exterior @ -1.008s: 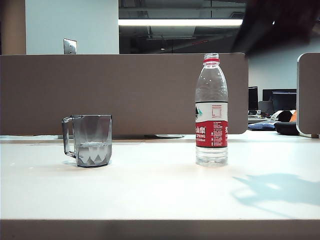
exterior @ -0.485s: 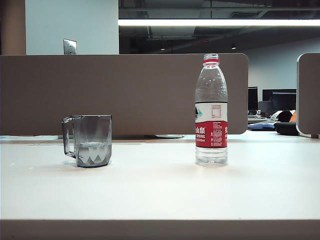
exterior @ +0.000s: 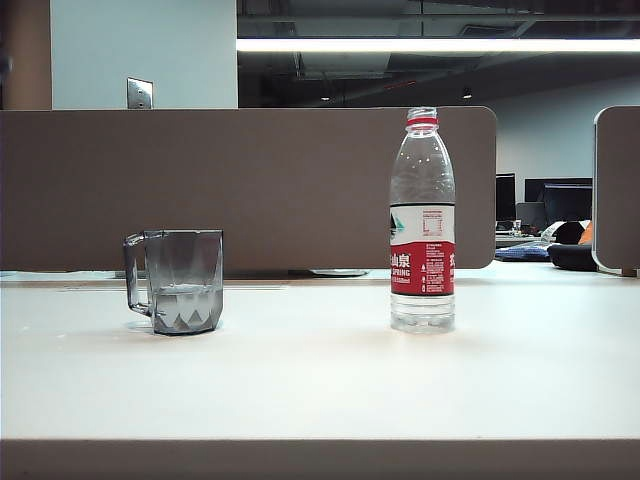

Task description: Pick up the mineral water bottle on the table and pour water into the mug until it's half full.

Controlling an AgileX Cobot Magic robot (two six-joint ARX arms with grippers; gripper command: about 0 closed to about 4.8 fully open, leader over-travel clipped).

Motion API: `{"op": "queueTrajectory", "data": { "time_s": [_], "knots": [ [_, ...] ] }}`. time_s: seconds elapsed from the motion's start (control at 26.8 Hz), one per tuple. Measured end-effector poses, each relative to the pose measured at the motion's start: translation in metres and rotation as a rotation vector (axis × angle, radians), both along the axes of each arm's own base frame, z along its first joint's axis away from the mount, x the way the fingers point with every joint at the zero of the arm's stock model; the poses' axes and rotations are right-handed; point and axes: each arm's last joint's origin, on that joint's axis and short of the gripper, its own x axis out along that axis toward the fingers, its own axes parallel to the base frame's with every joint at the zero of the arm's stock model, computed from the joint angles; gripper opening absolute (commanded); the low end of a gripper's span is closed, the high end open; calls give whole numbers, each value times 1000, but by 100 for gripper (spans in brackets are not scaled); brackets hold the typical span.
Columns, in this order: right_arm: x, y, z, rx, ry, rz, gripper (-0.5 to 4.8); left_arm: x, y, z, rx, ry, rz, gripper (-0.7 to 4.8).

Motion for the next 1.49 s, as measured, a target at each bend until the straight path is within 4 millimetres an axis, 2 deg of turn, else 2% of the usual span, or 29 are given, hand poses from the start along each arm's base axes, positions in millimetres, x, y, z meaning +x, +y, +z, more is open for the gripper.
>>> {"op": "queueTrajectory", "data": {
  "time_s": [0.07,0.26,0.45,0.6,0.71,0.9,1.04,1.31,1.49],
  "knots": [
    [14,8,-27,-4,7,0,-6,6,-2,-15,-20,-40,38,-6],
    [29,14,-57,30,-62,-17,-6,11,-3,-44,-42,-37,63,-5],
    [34,17,-79,19,-42,-23,-6,12,-3,-61,-36,-19,80,-5],
    [33,17,-81,-24,-35,-21,-6,12,-2,-72,-29,27,116,-5],
    [33,16,-83,-95,-31,-11,-6,12,-2,-73,-25,28,116,-6],
    [34,14,-83,-118,-38,-37,-6,13,-1,-68,-43,-12,125,-6],
    [38,3,-79,-106,-65,-151,-5,17,9,-65,-61,-41,189,-5],
    [42,-13,-76,-95,-96,-211,-5,21,23,-64,-70,-59,263,-5],
    [43,-27,-70,-108,-153,-338,-5,22,29,-63,-68,-64,325,-5]
  ]
}}
